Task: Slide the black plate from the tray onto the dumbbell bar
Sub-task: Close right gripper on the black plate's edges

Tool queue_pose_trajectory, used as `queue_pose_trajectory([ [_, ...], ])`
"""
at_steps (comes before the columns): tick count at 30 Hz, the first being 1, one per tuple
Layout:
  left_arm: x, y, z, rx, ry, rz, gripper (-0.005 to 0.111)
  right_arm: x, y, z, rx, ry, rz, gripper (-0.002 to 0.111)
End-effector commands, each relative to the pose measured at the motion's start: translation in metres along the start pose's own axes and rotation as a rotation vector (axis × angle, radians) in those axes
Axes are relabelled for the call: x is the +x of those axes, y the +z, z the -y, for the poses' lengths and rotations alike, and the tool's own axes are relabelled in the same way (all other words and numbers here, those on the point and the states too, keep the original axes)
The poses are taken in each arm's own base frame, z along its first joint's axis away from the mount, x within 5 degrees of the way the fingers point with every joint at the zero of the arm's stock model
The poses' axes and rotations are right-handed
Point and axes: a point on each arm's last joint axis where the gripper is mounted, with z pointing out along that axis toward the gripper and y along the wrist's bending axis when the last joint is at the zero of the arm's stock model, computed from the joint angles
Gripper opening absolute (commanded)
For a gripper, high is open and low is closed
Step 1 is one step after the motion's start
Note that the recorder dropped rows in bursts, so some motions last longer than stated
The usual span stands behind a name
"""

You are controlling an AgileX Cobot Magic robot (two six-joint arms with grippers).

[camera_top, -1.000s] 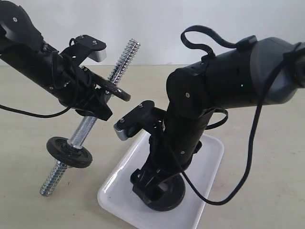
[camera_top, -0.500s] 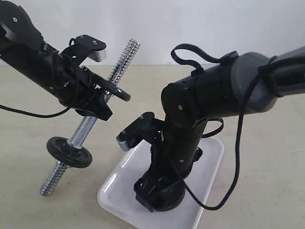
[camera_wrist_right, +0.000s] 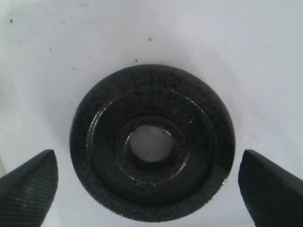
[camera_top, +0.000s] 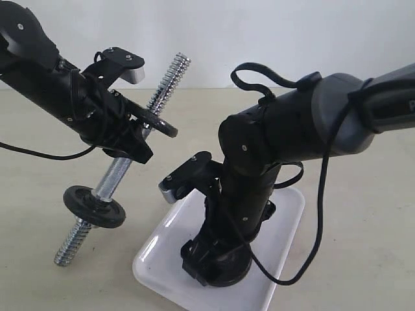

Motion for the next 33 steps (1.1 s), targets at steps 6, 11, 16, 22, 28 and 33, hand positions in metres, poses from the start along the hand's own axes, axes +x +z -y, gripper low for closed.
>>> queue_pose_trajectory([
  [6,-0.0220,-0.0283,0.0017,-0.060,-0.022,0.173,0.004,-0.0013,-0.0014,0.0003,0.006,0.050,0.006,0.092],
  [11,-0.0220,-0.0283,0.0017,-0.060,-0.022,0.173,0.004,-0.0016,-0.0014,0.0004,0.006,0.055,0.009,0.092],
  [16,-0.0226,-0.0285,0.0011,-0.066,-0.022,0.180,0.004,-0.0026,-0.0015,0.0011,0.013,0.050,0.020,0.092],
  [22,-0.0228,-0.0285,0.0009,-0.069,-0.022,0.183,0.004,-0.0040,-0.0015,0.0021,0.025,0.034,0.035,0.092],
  [28,-0.0233,-0.0287,0.0004,-0.073,-0.022,0.187,0.004,-0.0055,-0.0016,0.0024,0.027,0.027,0.052,0.092],
  [33,-0.0233,-0.0287,0.0004,-0.073,-0.022,0.187,0.004,-0.0059,-0.0014,0.0024,0.028,0.025,0.056,0.092],
])
